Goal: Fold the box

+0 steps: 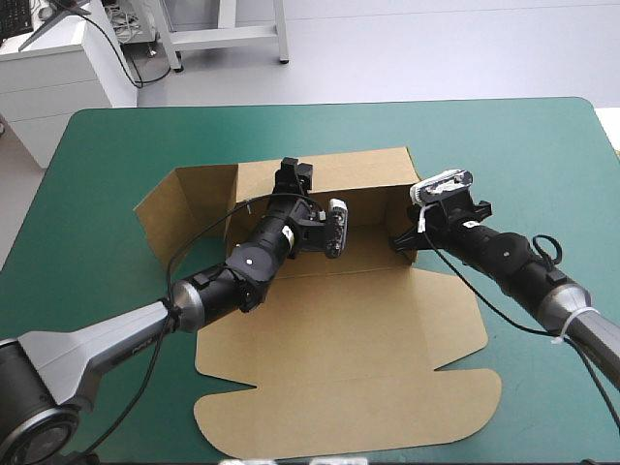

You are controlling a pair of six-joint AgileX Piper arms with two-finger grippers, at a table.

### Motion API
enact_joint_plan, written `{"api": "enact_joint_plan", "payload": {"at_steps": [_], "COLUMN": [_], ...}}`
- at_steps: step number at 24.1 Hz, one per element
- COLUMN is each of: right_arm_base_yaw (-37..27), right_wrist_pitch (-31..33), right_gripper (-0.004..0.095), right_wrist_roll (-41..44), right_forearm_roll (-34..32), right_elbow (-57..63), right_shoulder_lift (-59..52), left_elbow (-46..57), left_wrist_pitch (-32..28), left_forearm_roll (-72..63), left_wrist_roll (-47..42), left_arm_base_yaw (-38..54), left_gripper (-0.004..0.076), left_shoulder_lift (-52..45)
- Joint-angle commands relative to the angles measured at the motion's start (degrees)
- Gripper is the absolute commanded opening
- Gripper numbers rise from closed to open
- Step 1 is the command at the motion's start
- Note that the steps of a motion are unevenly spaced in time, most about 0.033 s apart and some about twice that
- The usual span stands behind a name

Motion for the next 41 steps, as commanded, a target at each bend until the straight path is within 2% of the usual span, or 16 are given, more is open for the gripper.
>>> {"api": "enact_joint_plan", "payload": {"at_steps": [1,3,7,10,11,13,14,17,18,19,20,23,26,31,37,41], "right_arm_base_yaw": [0.17,0.17,0.17,0.17,0.17,0.17,0.17,0.17,0.17,0.17,0.17,0.17,0.17,0.17,0.17,0.17], "right_wrist_pitch": [-6.54,-11.25,-18.48,-18.04,-17.47,-17.25,-17.16,-16.7,-16.15,-15.85,-15.29,-14.79,-14.42,-13.03,-11.1,-9.76], "right_gripper": [-0.0019,-0.0019,-0.0017,-0.0018,-0.0017,-0.0018,-0.0017,-0.0018,-0.0019,-0.0019,-0.0019,-0.0019,-0.0019,-0.0019,-0.0019,-0.0019], "right_wrist_roll": [-0.7,-0.7,-0.8,-0.8,-0.7,-0.7,-0.7,-0.7,-0.7,-0.7,-0.7,-0.7,-0.7,-0.7,-0.7,-0.7], "right_forearm_roll": [2.3,4.82,4.71,4.71,4.82,4.95,4.95,4.95,4.95,4.95,4.95,4.95,4.95,4.95,4.95,4.95], "right_elbow": [-2.02,-2.02,-2.13,-2.26,-2.26,-2.26,-2.26,-2.26,-2.26,-2.26,-2.26,-2.26,-2.26,-2.26,-2.26,-2.26], "right_shoulder_lift": [-1.95,-1.95,-0.83,0.57,1.15,1.4,1.4,1.4,1.4,1.4,1.4,1.4,1.4,1.4,1.4,1.4], "left_elbow": [-1.51,-1.51,-1.51,-1.51,-1.51,-1.51,-1.67,-6.71,-11.55,-13.74,-19.99,-29.04,-37.6,-46.42,-46.55,-45.29], "left_wrist_pitch": [5.91,11.32,18.55,21.96,24.13,26.08,25.86,25.71,26.14,27.37,32.08,40.52,46.6,48.16,47.42,48.09], "left_forearm_roll": [1.16,1.16,1.16,1.16,0.65,-2.37,-4.68,-22.46,-36.6,-44.18,-57.11,-72.75,-83.15,-98.42,-113.27,-119.62], "left_wrist_roll": [-0.47,-0.37,-0.37,-0.37,-0.37,1.31,7.78,23.72,33.98,38.94,47.12,54.9,55.5,54.77,45.78,45.18], "left_arm_base_yaw": [-3.12,-6.73,-12.63,-15.53,-17.09,-18.89,-18.9,-18.07,-16.08,-14.71,-11.83,-6.16,1.56,16.39,36.96,49.16], "left_gripper": [0.0501,0.0501,0.05,0.0475,0.0384,0.0062,0.0021,0.0017,0.0017,0.0017,0.0017,0.0017,0.0017,0.0017,-0.0008,-0.0008], "left_shoulder_lift": [-2.39,-2.39,-2.39,-2.39,-2.39,-2.39,-2.65,-2.88,-2.88,-2.88,-2.76,-2.76,-2.76,-2.76,-2.76,-2.76]}}
